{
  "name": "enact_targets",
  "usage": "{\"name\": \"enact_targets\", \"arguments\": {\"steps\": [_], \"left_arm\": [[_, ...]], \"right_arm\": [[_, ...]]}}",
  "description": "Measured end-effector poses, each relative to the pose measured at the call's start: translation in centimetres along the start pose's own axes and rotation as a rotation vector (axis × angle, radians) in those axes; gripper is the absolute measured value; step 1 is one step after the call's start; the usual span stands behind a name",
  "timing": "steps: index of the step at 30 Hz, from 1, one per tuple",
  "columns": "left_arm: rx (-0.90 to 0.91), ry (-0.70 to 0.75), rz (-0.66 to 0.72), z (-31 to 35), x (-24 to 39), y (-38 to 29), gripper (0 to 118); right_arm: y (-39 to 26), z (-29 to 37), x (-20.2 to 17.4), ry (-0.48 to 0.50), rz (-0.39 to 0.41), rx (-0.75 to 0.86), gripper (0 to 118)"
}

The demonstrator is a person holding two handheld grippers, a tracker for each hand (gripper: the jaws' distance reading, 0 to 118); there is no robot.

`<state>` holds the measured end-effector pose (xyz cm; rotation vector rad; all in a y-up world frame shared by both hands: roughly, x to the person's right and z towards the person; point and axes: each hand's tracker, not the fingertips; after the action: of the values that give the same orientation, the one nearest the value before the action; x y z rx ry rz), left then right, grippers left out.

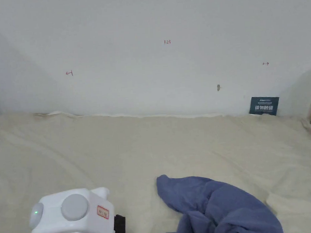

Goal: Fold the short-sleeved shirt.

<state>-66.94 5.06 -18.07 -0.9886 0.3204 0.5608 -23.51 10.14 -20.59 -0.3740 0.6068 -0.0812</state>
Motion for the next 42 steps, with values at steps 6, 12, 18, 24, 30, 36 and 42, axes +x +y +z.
{"name": "enact_targets", "arguments": {"steps": [6, 12, 18, 24, 30, 36, 42], "left_arm": [[-0.058, -0.009, 0.117, -7.7, -0.1, 1.6, 118], [-0.229, 0.095, -0.096, -10.5, 2.6, 0.8, 118], [-0.077, 0.116, -0.114, -8.4, 3.2, 0.5, 2], [-0.151, 0.073, -0.218, -9.1, 3.4, -0.4, 2], [-0.015, 0.023, -0.235, -6.4, 2.6, -1.1, 2], [0.062, -0.009, -0.225, -6.0, 1.9, -3.2, 2], [0.076, -0.079, -0.211, -6.6, 1.5, -4.3, 2]], "right_arm": [[-2.0, -1.1, 0.8, 0.01, 0.024, -0.103, 0], [-2.9, -2.0, 1.9, 0.01, 0.004, -0.189, 0], [-3.7, -3.4, 1.7, -0.006, 0.005, -0.225, 0], [-2.5, -5.4, 1.4, 0.019, -0.016, -0.218, 0], [6.4, -12.3, 2.7, 0.137, -0.025, -0.093, 0], [11.8, -31.1, 5.1, 0.073, -0.045, -0.535, 0], [9.9, -42.2, 4.8, -0.042, 0.083, -0.749, 106]]}}
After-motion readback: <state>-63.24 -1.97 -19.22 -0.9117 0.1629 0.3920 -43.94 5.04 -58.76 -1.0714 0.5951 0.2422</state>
